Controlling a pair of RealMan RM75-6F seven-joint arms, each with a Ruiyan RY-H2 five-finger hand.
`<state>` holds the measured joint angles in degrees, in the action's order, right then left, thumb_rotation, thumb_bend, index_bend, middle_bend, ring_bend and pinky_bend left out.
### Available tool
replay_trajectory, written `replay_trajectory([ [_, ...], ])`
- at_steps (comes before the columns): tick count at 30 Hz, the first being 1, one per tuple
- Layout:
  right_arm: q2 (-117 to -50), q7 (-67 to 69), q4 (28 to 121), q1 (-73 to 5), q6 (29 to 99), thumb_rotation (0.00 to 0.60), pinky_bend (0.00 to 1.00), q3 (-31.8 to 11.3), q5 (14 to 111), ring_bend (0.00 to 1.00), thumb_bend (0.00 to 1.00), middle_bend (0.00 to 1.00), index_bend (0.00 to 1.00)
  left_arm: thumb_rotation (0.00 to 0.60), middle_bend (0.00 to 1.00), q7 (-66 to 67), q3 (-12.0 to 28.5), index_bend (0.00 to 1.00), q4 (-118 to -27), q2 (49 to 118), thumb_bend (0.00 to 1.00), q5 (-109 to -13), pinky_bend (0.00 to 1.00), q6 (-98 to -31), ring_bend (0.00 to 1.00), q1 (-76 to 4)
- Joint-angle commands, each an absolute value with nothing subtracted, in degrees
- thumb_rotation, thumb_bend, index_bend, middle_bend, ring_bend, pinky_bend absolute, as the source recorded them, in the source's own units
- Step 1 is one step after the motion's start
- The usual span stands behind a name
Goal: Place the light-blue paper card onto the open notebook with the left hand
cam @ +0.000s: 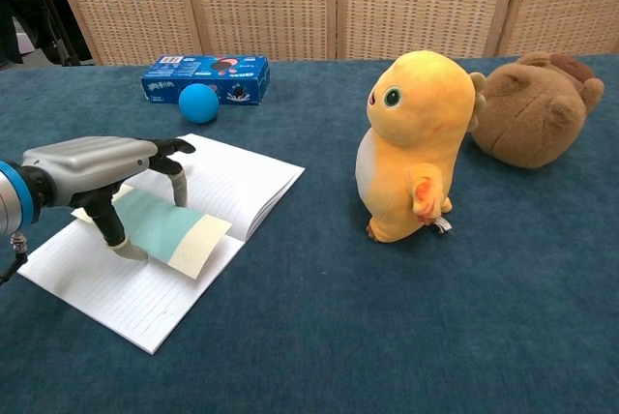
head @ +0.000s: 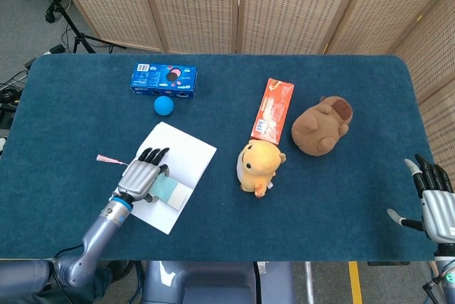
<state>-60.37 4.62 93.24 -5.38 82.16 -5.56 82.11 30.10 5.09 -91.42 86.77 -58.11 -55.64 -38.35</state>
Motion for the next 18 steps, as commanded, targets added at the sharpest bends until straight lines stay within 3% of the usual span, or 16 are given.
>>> replay_trajectory([
  [1,-60.3,4.8,93.3,-5.3,82.2,0.600,0.00,-5.6,82.1,0.00,0.00,0.00,0.00,0.600,0.00,30.9,4.8,0.63,-90.6,87.5,0.11,-57.9,0.00,-56.4,0.00,-38.5],
  [6,-60.2,5.0,93.3,-5.4,82.0,0.600,0.00,-5.5,82.1,0.00,0.00,0.00,0.00,0.600,0.00,30.4,5.2,0.54,-90.3,88.0,0.09,-57.3,0.00,-56.8,0.00,-38.4],
  [11,-60.0,5.3,93.5,-5.3,82.0,0.600,0.00,-5.7,81.9,0.00,0.00,0.00,0.00,0.600,0.00,29.3,5.2,0.38,-90.5,88.0,0.06,-57.8,0.00,-56.5,0.00,-38.4],
  [15,-59.8,5.7,93.6,-5.3,82.0,0.600,0.00,-5.6,81.9,0.00,0.00,0.00,0.00,0.600,0.00,28.9,5.0,0.18,-90.3,88.0,0.05,-58.6,0.00,-56.7,0.00,-38.5],
  [18,-59.7,6.0,93.5,-5.2,82.1,0.600,0.00,-5.7,82.0,0.00,0.00,0.00,0.00,0.600,0.00,28.4,4.8,0.12,-90.4,87.8,0.04,-59.1,0.00,-56.7,0.00,-38.4],
])
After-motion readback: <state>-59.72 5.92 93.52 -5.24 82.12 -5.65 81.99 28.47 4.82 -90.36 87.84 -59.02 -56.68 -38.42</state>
